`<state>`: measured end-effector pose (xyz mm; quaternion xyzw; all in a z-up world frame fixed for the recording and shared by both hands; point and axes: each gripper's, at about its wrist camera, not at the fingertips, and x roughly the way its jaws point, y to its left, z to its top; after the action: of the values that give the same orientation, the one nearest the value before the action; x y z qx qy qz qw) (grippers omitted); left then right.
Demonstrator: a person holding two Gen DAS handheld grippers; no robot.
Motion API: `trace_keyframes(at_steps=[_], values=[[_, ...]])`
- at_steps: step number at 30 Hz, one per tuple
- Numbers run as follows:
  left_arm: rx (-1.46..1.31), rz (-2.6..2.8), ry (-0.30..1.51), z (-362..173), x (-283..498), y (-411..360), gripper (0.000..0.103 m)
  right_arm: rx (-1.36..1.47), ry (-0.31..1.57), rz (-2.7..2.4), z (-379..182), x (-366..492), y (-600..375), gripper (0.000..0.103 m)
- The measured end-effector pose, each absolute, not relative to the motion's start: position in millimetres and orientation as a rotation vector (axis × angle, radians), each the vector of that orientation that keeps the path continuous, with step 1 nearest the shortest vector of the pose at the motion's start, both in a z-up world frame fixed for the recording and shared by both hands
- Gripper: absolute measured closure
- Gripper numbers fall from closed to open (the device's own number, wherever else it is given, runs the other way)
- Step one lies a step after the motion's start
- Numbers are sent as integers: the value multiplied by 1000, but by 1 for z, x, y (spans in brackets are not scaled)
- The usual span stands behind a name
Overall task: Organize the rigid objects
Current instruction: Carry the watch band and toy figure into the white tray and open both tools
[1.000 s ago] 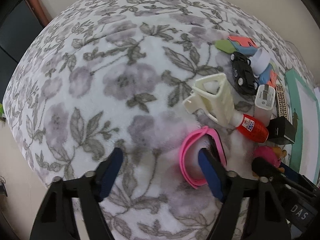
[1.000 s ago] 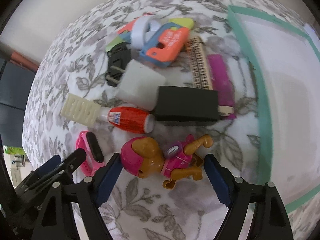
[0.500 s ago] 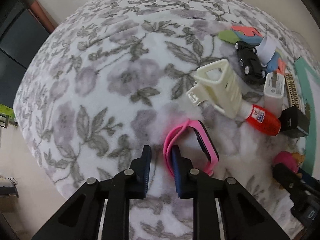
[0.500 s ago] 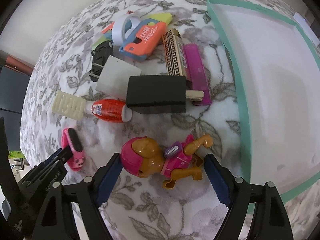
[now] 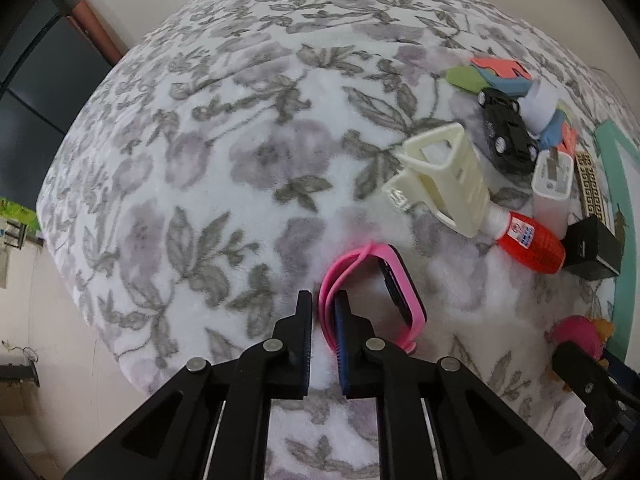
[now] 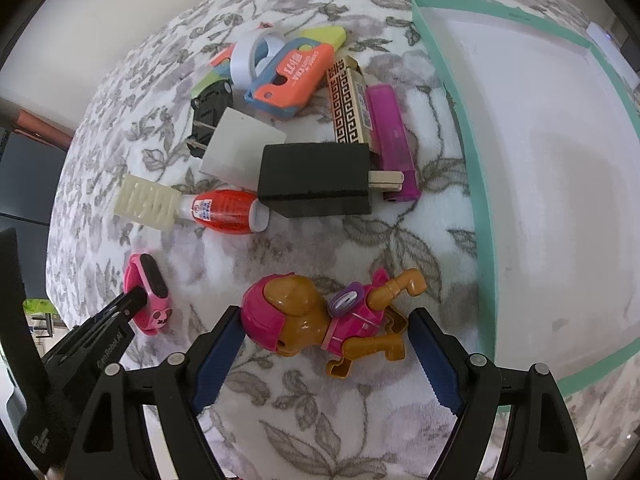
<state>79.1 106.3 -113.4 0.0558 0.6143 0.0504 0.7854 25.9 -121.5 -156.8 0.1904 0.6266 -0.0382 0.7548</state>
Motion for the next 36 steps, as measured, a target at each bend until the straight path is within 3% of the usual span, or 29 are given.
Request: trace_keyframes(at_steps=[12,20,25,36], values=[[135,193,1301,-88,82,103,95,445,1313,-64,-130,17,-133,18],[93,163,1241,-51,84,81,95,433,1156,-123,-91,12,-150,18],[106,84,1195,-29,83,35,95,400,1040,-257,-69,9,-178,18],[175,-96,1161,-8,84,-87,95,455,992,-528,-73,-8,-266,18]])
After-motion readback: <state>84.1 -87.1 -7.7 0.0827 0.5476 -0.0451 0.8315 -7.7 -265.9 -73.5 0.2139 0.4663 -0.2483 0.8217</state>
